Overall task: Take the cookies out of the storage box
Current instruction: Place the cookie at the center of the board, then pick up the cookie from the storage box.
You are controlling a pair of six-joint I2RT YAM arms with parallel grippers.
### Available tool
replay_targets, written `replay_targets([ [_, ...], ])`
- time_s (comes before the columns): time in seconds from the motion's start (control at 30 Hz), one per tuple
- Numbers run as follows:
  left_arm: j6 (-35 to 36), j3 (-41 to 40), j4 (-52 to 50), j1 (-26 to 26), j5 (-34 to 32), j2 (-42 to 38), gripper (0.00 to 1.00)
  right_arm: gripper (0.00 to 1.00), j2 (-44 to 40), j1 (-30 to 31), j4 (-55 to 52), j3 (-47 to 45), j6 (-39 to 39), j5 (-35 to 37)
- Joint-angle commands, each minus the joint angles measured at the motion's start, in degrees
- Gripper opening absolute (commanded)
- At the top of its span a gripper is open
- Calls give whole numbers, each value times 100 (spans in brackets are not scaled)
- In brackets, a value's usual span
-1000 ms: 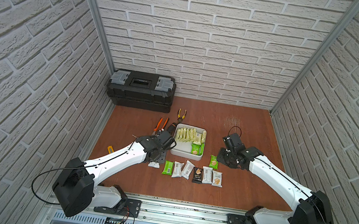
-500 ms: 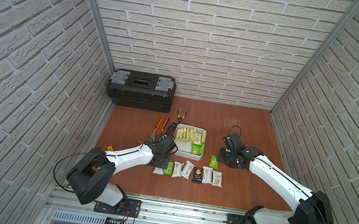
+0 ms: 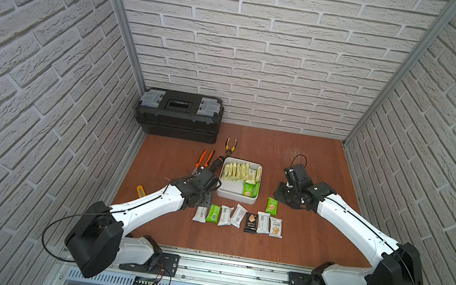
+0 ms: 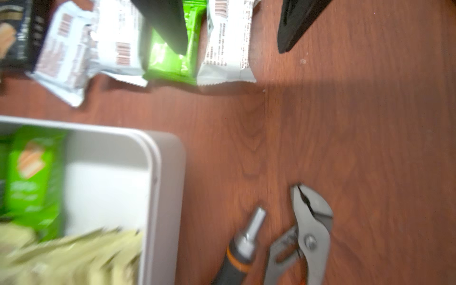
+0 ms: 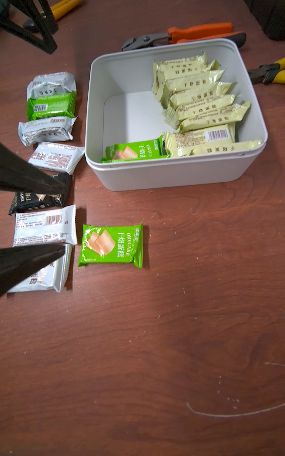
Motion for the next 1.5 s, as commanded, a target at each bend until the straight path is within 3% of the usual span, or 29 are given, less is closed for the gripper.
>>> replay_targets([
  [0.0, -394, 225, 107, 116, -419, -380, 63, 39, 204, 111, 64, 363, -102, -70],
  [0.47, -2238, -368, 1114, 818, -268, -884, 59, 37, 2107, 705, 39, 2315, -388, -142],
  [0.9, -2232, -538, 1144, 1202, -98, -946, 58, 31, 3811, 662, -402, 3825, -677, -205],
  [1.47, -2142, -454, 1173, 1359, 39, -845, 56, 30, 4405, 372, -646, 4136, -832, -299],
])
